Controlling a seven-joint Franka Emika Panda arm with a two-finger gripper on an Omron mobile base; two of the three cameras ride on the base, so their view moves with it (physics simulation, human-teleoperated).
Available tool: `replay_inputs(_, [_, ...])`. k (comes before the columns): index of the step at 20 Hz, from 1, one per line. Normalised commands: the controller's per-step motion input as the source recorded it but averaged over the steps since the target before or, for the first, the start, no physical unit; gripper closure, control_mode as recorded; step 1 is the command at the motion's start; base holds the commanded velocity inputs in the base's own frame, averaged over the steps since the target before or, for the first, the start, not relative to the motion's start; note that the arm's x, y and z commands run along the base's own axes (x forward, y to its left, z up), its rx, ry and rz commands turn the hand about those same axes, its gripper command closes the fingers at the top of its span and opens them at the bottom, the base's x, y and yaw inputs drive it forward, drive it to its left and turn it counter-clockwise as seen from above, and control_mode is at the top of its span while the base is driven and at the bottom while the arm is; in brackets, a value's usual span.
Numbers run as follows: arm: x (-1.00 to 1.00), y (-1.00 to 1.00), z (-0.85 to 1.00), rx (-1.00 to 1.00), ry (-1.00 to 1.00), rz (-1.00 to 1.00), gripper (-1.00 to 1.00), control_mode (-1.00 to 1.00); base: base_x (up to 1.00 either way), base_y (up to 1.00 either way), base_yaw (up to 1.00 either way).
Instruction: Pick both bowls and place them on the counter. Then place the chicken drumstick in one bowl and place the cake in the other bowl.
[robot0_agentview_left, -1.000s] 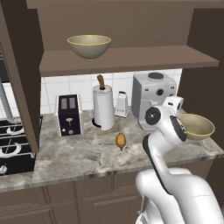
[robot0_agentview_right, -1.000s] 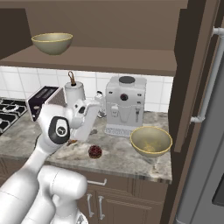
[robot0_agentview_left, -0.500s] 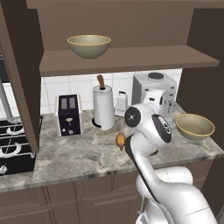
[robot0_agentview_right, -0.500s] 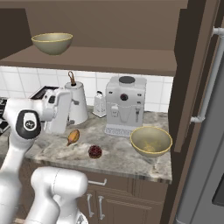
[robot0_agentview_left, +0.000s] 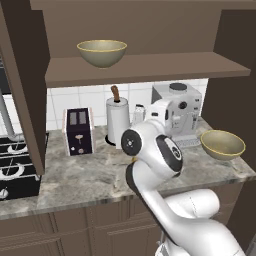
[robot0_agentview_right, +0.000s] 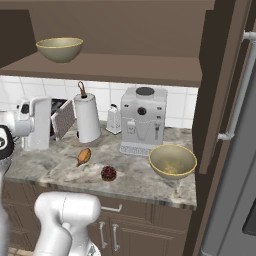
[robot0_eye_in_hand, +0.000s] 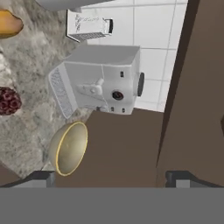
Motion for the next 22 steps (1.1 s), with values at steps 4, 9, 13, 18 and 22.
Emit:
replay_inputs(4, [-0.37, 0.34, 0.19, -0.03, -0.01, 0.14, -1.0, -1.0, 0.0, 0.0, 0.0])
replay_inputs(9, [-0.15, 0.14, 0.03, -0.01, 0.0, 0.06, -1.0, -1.0, 0.0, 0.0, 0.0])
replay_inputs(13, [0.06, 0.01, 0.08, 0.0, 0.01, 0.0, -1.0, -1.0, 0.0, 0.0, 0.0])
replay_inputs(18, [0.12, 0.25, 0.54, -0.05, 0.0, 0.0, -1.0, -1.0, 0.0, 0.0, 0.0])
replay_inputs(22, [0.23, 0.32, 0.59, -0.05, 0.0, 0.0, -1.0, -1.0, 0.0, 0.0, 0.0])
